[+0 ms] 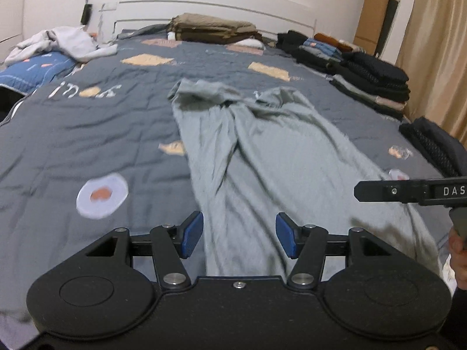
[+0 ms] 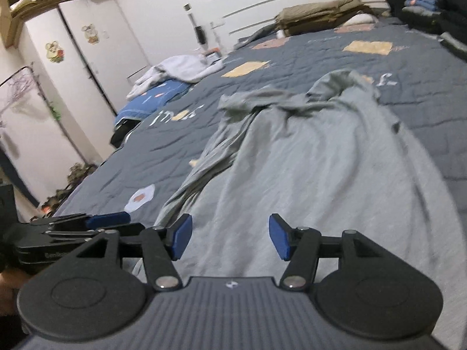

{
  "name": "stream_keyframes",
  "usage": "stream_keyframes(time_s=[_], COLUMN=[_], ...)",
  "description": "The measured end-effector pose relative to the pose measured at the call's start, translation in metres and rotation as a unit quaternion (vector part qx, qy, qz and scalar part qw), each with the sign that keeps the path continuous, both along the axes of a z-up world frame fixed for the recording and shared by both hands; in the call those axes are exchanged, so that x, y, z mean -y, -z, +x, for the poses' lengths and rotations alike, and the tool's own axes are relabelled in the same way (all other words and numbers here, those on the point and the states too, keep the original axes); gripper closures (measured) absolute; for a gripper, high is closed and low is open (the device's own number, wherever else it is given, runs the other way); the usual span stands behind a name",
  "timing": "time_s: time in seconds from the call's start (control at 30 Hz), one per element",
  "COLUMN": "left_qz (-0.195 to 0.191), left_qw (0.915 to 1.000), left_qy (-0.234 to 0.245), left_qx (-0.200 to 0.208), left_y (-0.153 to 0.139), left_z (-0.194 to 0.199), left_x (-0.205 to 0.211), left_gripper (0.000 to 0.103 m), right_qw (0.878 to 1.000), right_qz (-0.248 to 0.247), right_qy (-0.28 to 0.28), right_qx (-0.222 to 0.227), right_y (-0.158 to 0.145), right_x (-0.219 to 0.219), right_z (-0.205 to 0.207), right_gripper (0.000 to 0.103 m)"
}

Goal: Fold clothes

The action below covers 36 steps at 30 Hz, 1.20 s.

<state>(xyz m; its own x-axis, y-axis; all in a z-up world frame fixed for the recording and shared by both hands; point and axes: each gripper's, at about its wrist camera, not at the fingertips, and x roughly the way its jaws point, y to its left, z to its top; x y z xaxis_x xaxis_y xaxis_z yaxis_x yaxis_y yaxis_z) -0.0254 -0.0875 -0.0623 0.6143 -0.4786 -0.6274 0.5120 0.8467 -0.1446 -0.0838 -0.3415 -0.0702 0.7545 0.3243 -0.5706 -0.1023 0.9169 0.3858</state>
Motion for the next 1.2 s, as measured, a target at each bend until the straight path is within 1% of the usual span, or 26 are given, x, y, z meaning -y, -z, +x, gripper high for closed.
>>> stream_keyframes(time_s=[0.03,0.13,0.17,0.2,0.27,0.33,0.4,0.5,0.53,0.63,0.87,1.1,1.13,1.17,1.2], left_qz=[0.001,-0.003,0.002,0.008,0.007,0.002,-0.002,-0.017,-0.016,-0.008,0.006,0.033,0.033,0.033,0.03], left_qw=[1.0,0.9999,0.9999,0.9998,0.9999,1.0,0.9998,0.9987,0.9983,0.9976,0.9955,0.9941,0.9944,0.9947,0.9946], left_qy=[-0.002,-0.013,-0.015,-0.016,-0.013,-0.006,-0.001,0.001,0.001,0.001,0.019,0.035,0.037,0.04,0.044], left_qx=[0.002,0.0,0.001,0.003,0.005,-0.005,-0.018,-0.049,-0.056,-0.069,-0.093,-0.097,-0.094,-0.089,-0.088], left_y=[0.001,0.003,0.005,0.006,0.006,0.007,0.01,0.016,0.019,0.027,0.042,0.052,0.052,0.052,0.052], left_z=[-0.002,-0.008,-0.01,-0.013,-0.017,-0.019,-0.018,-0.015,-0.015,-0.017,-0.021,-0.025,-0.025,-0.026,-0.027], left_x=[-0.003,-0.013,-0.015,-0.015,-0.018,-0.022,-0.025,-0.031,-0.032,-0.033,-0.029,-0.018,-0.017,-0.017,-0.017], left_gripper=[0.048,0.048,0.048,0.048,0.049,0.049,0.05,0.051,0.051,0.052,0.052,0.052,0.055,0.061,0.076], right_qw=[1.0,1.0,1.0,1.0,1.0,1.0,0.999,0.999,0.999,1.0,0.999,0.999,0.999,0.999,0.999], right_qz=[-0.002,0.015,0.021,0.02,0.01,0.005,0.009,0.016,0.019,0.023,0.043,0.049,0.05,0.051,0.052], right_qy=[-0.004,-0.01,-0.012,-0.013,-0.023,-0.029,-0.031,-0.029,-0.028,-0.019,-0.001,-0.001,-0.002,-0.002,-0.002], right_qx=[-0.001,0.002,0.003,0.003,0.006,0.01,0.016,0.009,0.007,0.006,0.006,0.006,0.005,0.004,0.003], right_y=[0.002,0.009,0.01,0.011,0.01,0.007,0.006,0.005,0.005,0.005,0.004,0.003,0.003,0.004,0.004], right_x=[-0.004,-0.012,-0.013,-0.016,-0.023,-0.028,-0.031,-0.034,-0.035,-0.036,-0.033,-0.036,-0.036,-0.036,-0.035], right_z=[-0.001,-0.005,-0.005,-0.006,-0.009,-0.011,-0.013,-0.012,-0.011,-0.01,-0.008,-0.006,-0.006,-0.005,-0.005], right_gripper=[0.045,0.045,0.045,0.045,0.045,0.045,0.045,0.044,0.044,0.044,0.044,0.044,0.044,0.044,0.044])
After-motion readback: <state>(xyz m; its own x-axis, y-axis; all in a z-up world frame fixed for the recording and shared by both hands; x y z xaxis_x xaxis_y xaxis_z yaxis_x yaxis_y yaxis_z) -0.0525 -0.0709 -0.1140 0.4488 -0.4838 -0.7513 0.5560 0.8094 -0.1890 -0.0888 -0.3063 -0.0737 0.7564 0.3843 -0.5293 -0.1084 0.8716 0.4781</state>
